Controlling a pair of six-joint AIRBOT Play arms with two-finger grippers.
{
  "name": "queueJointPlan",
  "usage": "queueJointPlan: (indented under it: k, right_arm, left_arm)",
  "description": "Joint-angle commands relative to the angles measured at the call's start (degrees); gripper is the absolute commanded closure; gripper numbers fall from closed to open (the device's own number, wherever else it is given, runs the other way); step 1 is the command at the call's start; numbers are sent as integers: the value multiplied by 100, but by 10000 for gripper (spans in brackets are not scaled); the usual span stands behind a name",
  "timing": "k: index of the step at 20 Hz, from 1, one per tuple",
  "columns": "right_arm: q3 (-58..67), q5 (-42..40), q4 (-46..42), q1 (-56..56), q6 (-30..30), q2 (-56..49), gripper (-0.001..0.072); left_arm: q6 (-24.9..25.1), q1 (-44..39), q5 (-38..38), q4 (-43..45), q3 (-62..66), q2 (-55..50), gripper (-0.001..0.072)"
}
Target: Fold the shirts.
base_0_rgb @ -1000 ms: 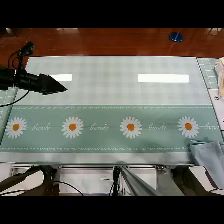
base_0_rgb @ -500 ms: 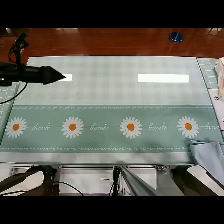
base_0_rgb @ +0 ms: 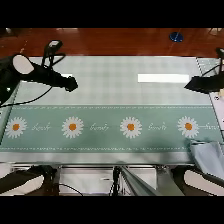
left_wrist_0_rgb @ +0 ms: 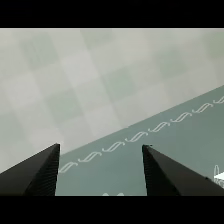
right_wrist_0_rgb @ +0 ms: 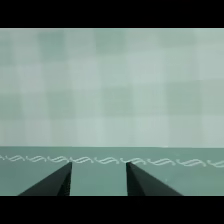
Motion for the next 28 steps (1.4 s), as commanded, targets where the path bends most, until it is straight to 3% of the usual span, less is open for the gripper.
queueJointPlan:
  k: [1,5,6,7,14,15,16,17,28]
  right_arm:
    - [42,48,-514,811,-402,-140,284]
    - [42,52,-1637,1338,-616,-138,282]
    - [42,39,-1899,1403,-560,-138,278]
    - [42,9,-1982,1421,-544,-138,278]
    - [42,-15,-1895,1421,-542,-136,278]
    - [42,50,-1843,1421,-527,-136,278]
    - [42,181,-1803,1421,-483,-136,263]
    - [42,243,-1742,1421,-391,-136,125]
    - [42,236,-1762,1421,-286,-136,110]
  left_arm:
    - [-1222,-168,-367,748,17,-103,95]
    - [-1322,-162,-389,752,17,-103,120]
    - [-1318,-162,-389,772,17,-103,263]
    - [-1318,-162,-385,826,17,-103,349]
    - [-1314,-164,-387,831,17,-107,344]
    - [-1314,-164,-409,831,17,-107,270]
    - [-1316,-164,-472,831,17,-107,79]
    - [-1316,-164,-496,833,17,-107,-13]
    - [-1316,-164,-487,831,17,-107,-13]
